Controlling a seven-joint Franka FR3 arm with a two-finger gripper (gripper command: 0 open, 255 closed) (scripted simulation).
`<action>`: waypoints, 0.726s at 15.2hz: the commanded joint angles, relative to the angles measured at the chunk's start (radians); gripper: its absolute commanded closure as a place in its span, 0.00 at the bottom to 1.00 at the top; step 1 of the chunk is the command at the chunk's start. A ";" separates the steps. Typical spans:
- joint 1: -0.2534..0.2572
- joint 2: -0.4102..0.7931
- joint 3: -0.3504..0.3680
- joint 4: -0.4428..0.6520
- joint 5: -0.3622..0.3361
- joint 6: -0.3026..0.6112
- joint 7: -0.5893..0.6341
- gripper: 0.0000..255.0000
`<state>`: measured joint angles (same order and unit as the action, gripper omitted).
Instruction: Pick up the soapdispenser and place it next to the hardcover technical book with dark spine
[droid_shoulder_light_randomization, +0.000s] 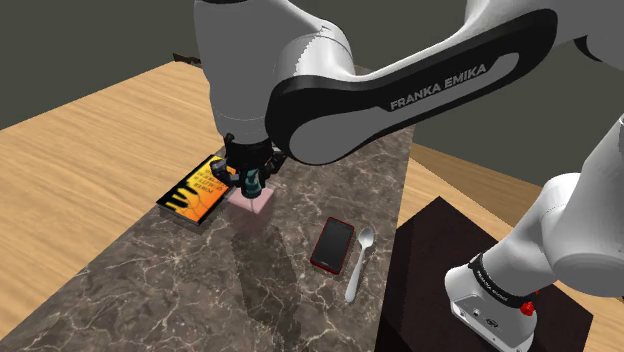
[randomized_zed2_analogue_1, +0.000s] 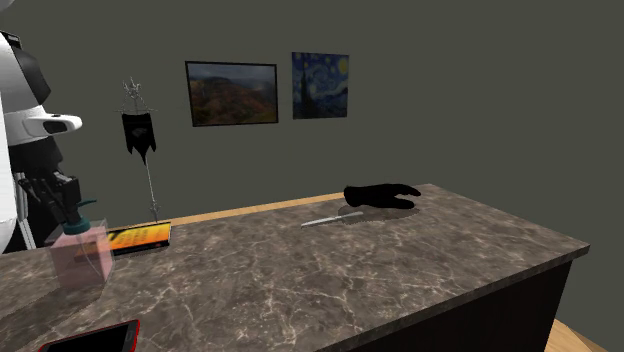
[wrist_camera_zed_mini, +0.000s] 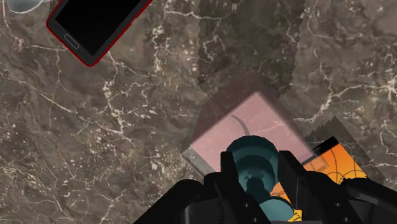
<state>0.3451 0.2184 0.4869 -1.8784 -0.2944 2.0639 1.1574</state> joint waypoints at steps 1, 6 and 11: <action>0.000 0.001 0.000 -0.001 -0.001 0.002 0.001 1.00; 0.000 0.001 0.000 -0.001 -0.001 0.002 0.001 0.00; 0.000 0.001 0.000 -0.001 -0.001 0.002 0.001 0.00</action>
<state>0.3452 0.2190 0.4868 -1.8791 -0.2951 2.0656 1.1579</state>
